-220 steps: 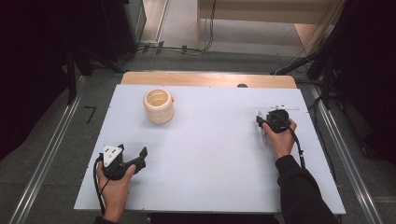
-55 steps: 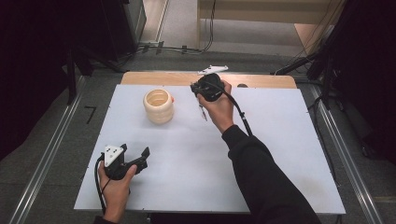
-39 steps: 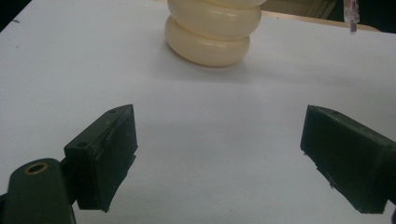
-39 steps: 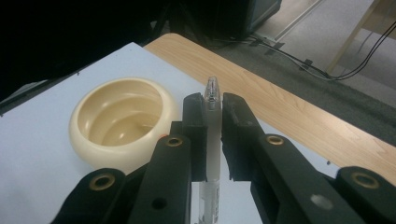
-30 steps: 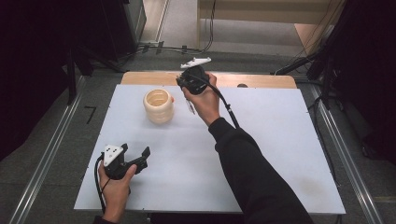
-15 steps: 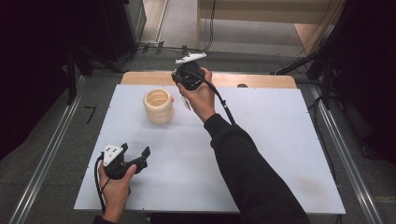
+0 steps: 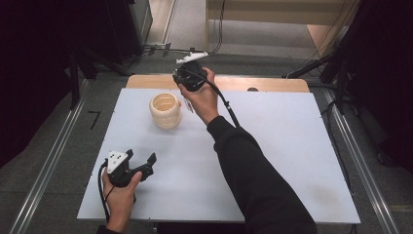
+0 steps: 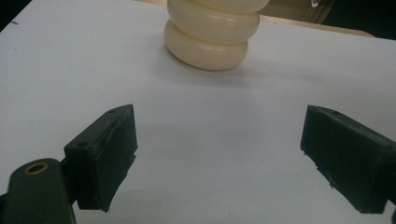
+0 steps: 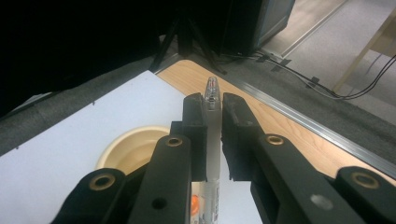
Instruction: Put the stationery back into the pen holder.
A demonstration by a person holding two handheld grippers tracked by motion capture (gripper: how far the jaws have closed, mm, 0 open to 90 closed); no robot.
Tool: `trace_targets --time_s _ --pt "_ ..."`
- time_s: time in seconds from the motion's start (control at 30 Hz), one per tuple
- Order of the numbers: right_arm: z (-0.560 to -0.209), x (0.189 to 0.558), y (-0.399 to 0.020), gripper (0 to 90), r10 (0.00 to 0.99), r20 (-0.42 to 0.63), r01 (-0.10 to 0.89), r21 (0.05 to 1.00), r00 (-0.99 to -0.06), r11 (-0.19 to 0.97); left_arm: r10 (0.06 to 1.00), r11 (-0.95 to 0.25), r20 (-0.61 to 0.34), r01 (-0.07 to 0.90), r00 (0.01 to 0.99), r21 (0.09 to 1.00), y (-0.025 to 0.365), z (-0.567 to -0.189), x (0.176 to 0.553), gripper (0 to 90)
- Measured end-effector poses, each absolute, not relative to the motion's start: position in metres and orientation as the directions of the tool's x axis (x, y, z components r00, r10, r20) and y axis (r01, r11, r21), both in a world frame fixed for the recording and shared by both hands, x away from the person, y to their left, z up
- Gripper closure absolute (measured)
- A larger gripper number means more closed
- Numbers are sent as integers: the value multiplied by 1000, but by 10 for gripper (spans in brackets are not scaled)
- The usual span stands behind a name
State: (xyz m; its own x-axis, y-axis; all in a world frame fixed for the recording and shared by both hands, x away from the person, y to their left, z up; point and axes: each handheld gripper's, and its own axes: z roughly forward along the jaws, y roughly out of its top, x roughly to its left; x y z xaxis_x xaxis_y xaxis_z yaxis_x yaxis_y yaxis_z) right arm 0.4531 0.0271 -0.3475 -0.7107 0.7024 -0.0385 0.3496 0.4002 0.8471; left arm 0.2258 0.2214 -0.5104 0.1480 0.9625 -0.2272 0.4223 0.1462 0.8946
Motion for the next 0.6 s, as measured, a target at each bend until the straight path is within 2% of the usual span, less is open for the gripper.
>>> trace_targets --time_s 0.6 --pt "-340 458 48 784 687 -36 338 852 -725 401 960 147 -231 420 155 895 223 -510 227 113"
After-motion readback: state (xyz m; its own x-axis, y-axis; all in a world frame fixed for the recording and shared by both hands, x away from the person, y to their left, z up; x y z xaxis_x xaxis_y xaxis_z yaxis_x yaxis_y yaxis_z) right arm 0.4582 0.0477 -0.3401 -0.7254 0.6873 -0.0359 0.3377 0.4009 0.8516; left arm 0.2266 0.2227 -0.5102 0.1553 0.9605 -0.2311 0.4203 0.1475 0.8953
